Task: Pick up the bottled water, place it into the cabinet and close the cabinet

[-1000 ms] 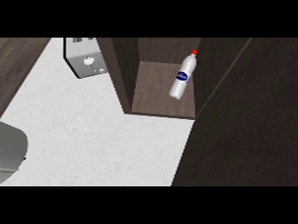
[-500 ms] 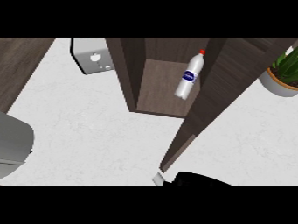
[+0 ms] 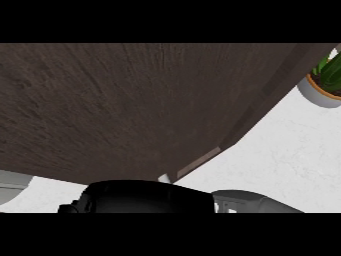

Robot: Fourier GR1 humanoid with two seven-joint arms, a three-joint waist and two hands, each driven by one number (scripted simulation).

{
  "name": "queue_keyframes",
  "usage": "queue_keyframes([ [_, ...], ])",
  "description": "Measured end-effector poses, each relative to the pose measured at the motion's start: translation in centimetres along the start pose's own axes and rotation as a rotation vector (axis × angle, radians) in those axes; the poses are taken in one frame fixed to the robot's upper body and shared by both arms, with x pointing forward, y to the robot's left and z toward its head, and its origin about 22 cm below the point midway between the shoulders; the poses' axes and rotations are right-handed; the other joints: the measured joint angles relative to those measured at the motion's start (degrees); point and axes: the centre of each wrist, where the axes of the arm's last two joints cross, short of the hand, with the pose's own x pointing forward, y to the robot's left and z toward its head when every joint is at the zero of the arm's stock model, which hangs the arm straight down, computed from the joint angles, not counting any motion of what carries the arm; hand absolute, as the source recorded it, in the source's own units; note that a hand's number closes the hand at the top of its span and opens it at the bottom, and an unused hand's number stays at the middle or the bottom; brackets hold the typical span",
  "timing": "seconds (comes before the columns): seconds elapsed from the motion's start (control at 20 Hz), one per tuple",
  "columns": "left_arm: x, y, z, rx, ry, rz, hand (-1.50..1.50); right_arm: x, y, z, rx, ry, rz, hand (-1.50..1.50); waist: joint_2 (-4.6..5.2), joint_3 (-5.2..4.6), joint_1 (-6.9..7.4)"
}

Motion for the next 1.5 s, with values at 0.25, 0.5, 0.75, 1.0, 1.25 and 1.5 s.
queue_keyframes([
  [0.25, 0.6, 0.5, 1.7, 0.021, 0.007, -0.002, -1.50, 1.0, -2.9, -2.5, -0.014, 0.047, -0.093, 1.50, 0.06, 0.30, -2.15],
  [0.5, 1.1, 0.7, 3.5, 0.046, 0.011, -0.012, -1.50, -0.5, -6.0, -2.9, -0.050, 0.069, -0.191, 1.50, 0.09, 0.42, -3.71],
  [0.75, 1.6, 0.6, 4.6, 0.071, 0.015, -0.025, -1.50, -1.8, -9.5, -1.6, -0.102, 0.073, -0.238, 1.50, 0.11, 0.44, -4.71],
  [1.0, 2.1, 0.6, 5.4, 0.084, 0.017, -0.028, -1.50, -3.1, -13.3, -0.1, -0.188, 0.052, -0.263, 1.50, 0.21, 0.37, -5.02],
  [1.25, 2.0, 0.7, 5.6, 0.086, 0.007, -0.032, -1.50, -3.9, -16.1, 0.9, -0.252, 0.007, -0.207, 1.50, 0.19, 0.35, -5.03],
  [1.5, 1.8, 0.7, 5.7, 0.097, 0.013, -0.023, -1.50, -4.5, -17.2, 0.5, -0.262, -0.020, -0.118, 1.50, -0.18, 0.44, -5.14],
])
